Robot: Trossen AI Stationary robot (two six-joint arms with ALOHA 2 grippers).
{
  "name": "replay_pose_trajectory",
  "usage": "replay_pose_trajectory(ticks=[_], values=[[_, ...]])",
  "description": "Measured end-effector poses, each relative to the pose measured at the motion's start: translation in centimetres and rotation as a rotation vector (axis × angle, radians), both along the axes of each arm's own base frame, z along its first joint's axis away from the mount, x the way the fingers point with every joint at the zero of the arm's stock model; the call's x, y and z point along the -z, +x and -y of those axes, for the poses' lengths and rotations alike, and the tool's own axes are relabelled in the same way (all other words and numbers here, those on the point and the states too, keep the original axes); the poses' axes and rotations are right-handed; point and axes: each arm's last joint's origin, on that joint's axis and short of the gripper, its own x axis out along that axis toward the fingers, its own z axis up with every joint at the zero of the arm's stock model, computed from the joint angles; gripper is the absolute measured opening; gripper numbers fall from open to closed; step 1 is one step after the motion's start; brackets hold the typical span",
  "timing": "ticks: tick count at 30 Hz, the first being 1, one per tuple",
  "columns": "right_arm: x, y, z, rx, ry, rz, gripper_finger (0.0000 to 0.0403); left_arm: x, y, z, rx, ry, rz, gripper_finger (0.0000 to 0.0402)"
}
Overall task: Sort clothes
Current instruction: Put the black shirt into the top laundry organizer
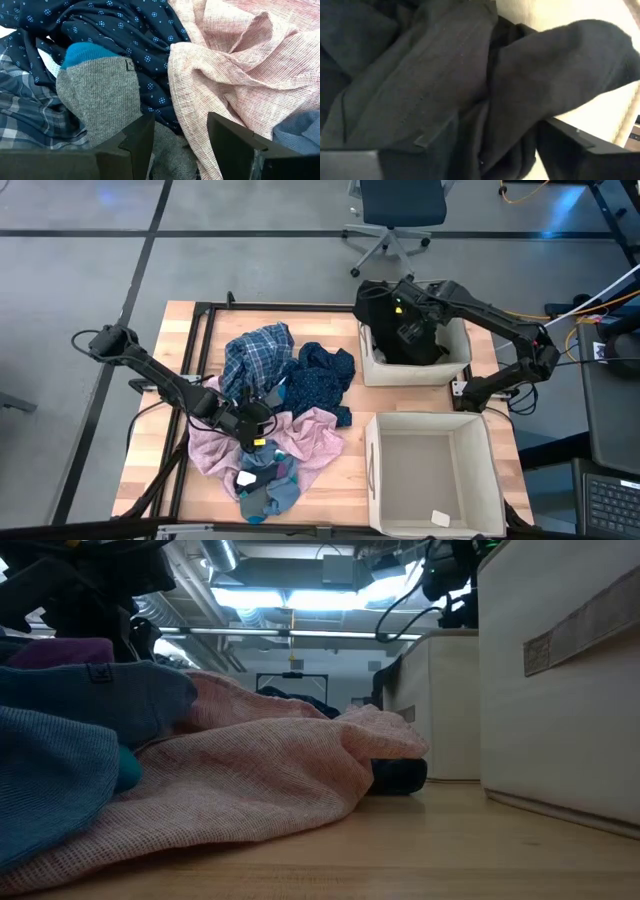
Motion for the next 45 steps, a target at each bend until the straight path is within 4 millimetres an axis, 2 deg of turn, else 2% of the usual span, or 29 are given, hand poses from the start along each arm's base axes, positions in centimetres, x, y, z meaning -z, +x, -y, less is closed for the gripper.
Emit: replay_pose_trajectory(ticks=[6, 15, 18, 23, 27, 34, 41, 45], values=[[-1.9, 0.0, -0.2, 0.004, 0.026, 0.061, 0.0282, 0.0, 0.0, 0.0, 0.000, 0.000, 0.000, 0.0172], [-7.5, 0.9, -0.6, -0.048, -0.065, 0.277, 0.0284, 0.0, 0.0, 0.0, 0.001, 0.001, 0.000, 0.0172], [-8.9, 1.9, -0.9, -0.114, -0.140, 0.370, 0.0284, 0.0, 0.0, 0.0, 0.004, 0.004, -0.001, 0.0172], [-9.9, 4.6, -1.0, -0.237, -0.260, 0.533, 0.0285, 0.0, 0.0, 0.0, 0.005, 0.004, -0.001, 0.0172], [-8.8, 6.9, -0.1, -0.285, -0.267, 0.571, 0.0285, 0.0, 0.0, 0.0, 0.005, 0.003, 0.000, 0.0172], [-4.9, 9.4, 3.1, -0.232, -0.254, 0.434, 0.0285, 0.0, 0.0, 0.0, 0.001, 0.000, 0.001, 0.0172], [-3.4, 8.5, 6.2, -0.167, -0.209, 0.413, 0.0282, 0.0, 0.0, 0.0, -0.002, -0.003, 0.002, 0.0172], [-3.4, 8.1, 6.6, -0.176, -0.185, 0.421, 0.0247, 0.0, 0.0, 0.0, -0.001, -0.002, 0.002, 0.0172]])
